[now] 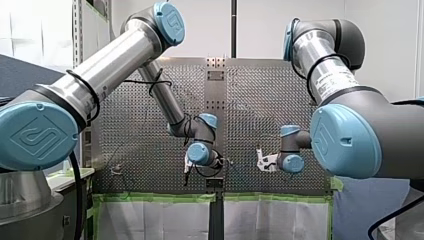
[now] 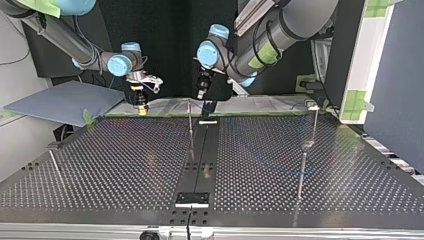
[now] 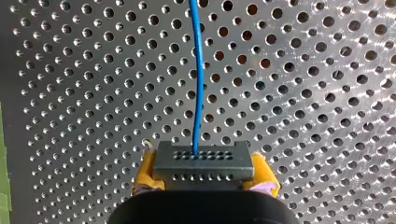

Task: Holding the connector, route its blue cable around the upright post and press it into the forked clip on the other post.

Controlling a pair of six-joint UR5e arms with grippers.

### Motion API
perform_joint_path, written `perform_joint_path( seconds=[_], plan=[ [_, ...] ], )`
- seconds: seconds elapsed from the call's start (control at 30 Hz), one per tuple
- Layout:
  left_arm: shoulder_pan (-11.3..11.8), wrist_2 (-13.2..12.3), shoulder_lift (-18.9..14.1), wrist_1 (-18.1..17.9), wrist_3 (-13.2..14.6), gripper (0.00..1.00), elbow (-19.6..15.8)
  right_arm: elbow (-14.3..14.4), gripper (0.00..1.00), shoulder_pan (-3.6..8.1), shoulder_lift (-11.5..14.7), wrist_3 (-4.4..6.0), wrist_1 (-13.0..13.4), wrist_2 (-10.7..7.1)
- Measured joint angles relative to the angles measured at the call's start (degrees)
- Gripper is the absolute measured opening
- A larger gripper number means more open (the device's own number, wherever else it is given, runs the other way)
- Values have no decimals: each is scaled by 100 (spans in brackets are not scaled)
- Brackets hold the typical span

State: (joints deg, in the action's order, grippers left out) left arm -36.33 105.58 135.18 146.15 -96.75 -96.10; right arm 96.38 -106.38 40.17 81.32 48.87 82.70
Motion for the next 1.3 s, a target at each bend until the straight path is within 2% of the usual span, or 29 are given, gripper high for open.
perform_joint_path(
  seconds=[0.23,0.77,1.17,1.3],
  plan=[
    [24,-5,0,169,63,100,-3,1,0,-8,-1,0,-3,0],
    [21,8,2,190,70,100,-3,2,0,-35,-3,-19,-57,1],
    [15,28,3,214,65,100,-17,5,0,-50,1,-53,-124,1],
    [1,132,2,190,84,100,-61,8,0,-64,0,-101,-178,1]
  ],
)
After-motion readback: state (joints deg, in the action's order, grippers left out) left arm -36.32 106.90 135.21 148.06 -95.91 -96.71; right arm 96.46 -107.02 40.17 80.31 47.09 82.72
